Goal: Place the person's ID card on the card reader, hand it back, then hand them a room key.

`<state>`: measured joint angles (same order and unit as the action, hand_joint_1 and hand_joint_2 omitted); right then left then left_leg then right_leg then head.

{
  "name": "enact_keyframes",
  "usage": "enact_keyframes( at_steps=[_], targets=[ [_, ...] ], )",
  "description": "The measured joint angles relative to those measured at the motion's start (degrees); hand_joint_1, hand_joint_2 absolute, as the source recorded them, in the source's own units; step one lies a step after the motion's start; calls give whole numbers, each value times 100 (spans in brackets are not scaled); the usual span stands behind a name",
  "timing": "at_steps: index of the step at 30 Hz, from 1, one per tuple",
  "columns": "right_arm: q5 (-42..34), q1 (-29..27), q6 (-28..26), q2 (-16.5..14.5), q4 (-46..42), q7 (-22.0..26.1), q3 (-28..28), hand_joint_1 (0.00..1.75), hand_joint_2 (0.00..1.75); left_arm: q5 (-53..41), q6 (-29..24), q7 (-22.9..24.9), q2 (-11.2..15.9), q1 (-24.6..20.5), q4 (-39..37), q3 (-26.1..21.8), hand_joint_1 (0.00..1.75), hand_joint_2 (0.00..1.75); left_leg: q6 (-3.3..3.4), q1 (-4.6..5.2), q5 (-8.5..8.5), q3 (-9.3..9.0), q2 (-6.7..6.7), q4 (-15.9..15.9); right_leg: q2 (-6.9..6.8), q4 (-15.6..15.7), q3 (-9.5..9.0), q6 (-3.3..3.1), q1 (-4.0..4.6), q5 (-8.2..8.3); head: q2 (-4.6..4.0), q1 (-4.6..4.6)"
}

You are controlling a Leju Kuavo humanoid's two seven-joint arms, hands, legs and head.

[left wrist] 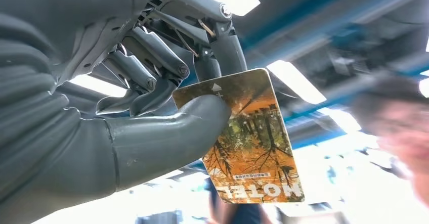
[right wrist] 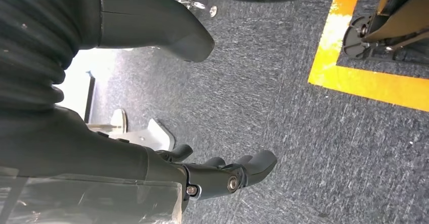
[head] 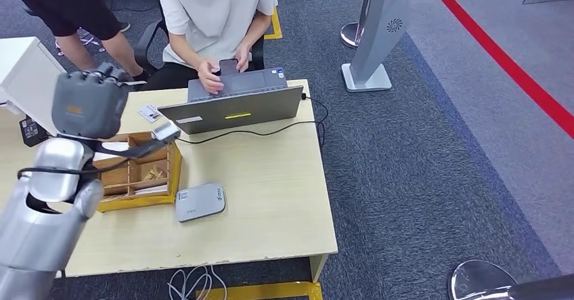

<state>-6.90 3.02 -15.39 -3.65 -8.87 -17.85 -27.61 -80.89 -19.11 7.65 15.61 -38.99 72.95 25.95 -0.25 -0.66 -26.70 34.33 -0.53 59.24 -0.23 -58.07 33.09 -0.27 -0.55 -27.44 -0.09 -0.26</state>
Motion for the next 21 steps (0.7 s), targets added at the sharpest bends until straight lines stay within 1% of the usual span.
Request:
enact_keyframes(
  at_steps=[2,6,8,11,13,18,21],
  targets=[
    [21,-2,3,15,2,3,-19,0,175,-39,-164,-59,-8,-267,-434,-213,175,175,-2,0,2,-2,-7,0,7,-1,1,-1,0,1,0,-3],
    [60,6,22,32,4,13,-68,0,175,-262,-313,53,-28,-480,-940,-387,175,175,-2,0,2,8,0,0,3,-1,4,0,0,0,0,2],
    [114,20,73,49,4,28,-131,0,175,-490,-735,124,-23,-719,-1500,-516,175,175,-2,1,2,13,-3,0,6,-1,9,0,0,1,1,10],
    [182,34,128,80,4,23,-246,0,175,-742,-1507,271,4,-1150,-2621,-744,175,175,-2,1,1,10,-14,0,15,-1,12,0,-1,1,1,6],
    [225,44,148,104,4,-10,-322,0,175,-780,-1784,416,16,-1325,-3243,-790,175,175,-3,1,2,10,-11,0,13,-1,12,0,-1,1,1,3],
    [245,67,158,136,5,-71,-420,0,175,-772,-1933,569,27,-1465,-4135,-866,175,175,-3,1,2,11,-9,0,12,-1,12,-1,-1,1,0,1],
    [231,68,144,149,6,-122,-451,0,175,-757,-1939,561,25,-1480,-4448,-932,44,175,-3,1,2,13,-7,0,11,-1,12,0,-1,1,0,1]
  ],
)
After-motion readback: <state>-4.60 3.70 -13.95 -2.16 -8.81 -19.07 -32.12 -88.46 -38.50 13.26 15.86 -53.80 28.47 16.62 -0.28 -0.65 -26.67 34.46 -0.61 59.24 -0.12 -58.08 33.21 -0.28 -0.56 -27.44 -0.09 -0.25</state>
